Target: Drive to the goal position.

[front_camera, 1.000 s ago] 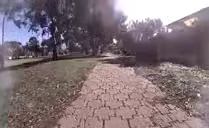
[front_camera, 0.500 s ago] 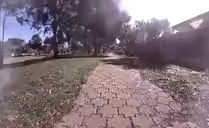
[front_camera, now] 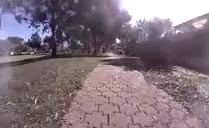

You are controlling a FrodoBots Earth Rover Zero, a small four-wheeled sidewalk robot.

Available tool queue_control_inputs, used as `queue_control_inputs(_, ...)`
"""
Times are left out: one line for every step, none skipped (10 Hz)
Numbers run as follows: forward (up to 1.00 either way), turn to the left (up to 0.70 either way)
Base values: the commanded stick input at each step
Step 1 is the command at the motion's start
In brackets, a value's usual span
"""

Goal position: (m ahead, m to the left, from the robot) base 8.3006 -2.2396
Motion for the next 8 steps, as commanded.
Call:
queue_control_inputs(0.70, 0.00)
queue_control_inputs(0.70, 0.00)
queue_control_inputs(0.70, 0.00)
queue_control_inputs(0.70, 0.00)
queue_control_inputs(0.70, 0.00)
queue_control_inputs(0.70, 0.00)
queue_control_inputs(0.70, 0.00)
queue_control_inputs(0.70, 0.00)
